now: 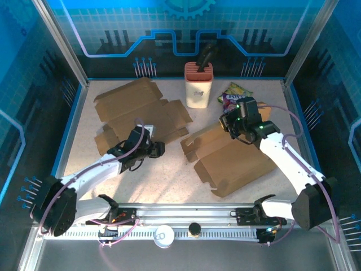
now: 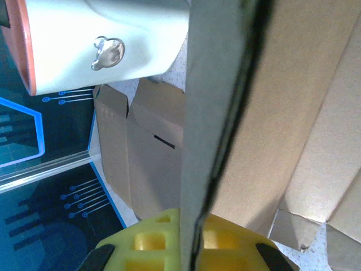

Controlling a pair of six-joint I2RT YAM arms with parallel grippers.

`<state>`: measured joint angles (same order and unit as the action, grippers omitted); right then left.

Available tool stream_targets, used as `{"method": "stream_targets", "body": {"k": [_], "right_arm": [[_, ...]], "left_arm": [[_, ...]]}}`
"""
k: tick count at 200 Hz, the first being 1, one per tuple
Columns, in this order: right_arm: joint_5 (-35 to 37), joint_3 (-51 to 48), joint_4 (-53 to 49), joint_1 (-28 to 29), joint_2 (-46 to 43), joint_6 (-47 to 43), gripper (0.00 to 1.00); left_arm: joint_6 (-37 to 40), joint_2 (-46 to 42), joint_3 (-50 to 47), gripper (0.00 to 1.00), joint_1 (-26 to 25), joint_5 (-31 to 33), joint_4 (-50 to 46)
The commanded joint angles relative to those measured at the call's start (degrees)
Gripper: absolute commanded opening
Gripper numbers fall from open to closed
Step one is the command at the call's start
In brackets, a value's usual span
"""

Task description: Fold the paper box

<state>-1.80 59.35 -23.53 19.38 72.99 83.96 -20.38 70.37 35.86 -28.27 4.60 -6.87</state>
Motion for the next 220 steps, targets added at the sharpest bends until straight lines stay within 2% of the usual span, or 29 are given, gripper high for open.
{"method": "stream_targets", "body": {"k": [1, 44, 92, 156, 220], "right_arm": [[-1.7, -2.8, 4.9, -1.7, 2.4, -0.6, 0.0], [-5.0, -7.0, 9.8, -3.0, 4.4, -0.6, 0.0], [-6.4, -7.4, 10.3, -4.1, 3.9, -0.9, 0.0], [-7.1, -6.6, 10.9, -4.3, 1.6, -0.2, 0.0], [-8.9, -6.1, 13.1, -4.3, 0.4, 0.3, 0.0]], "left_arm": [[5.0, 3.2, 2.3, 0.59, -1.1, -1.0, 5.0], [8.7, 8.7, 1.9, 0.58, -1.8, -1.1, 10.4], [14.9, 12.0, 0.5, 0.56, -4.5, -3.1, 17.3], [19.4, 12.3, -1.9, 0.58, -11.5, -4.2, 23.2], [22.0, 11.8, -2.4, 0.61, -15.1, -4.0, 26.3]]}}
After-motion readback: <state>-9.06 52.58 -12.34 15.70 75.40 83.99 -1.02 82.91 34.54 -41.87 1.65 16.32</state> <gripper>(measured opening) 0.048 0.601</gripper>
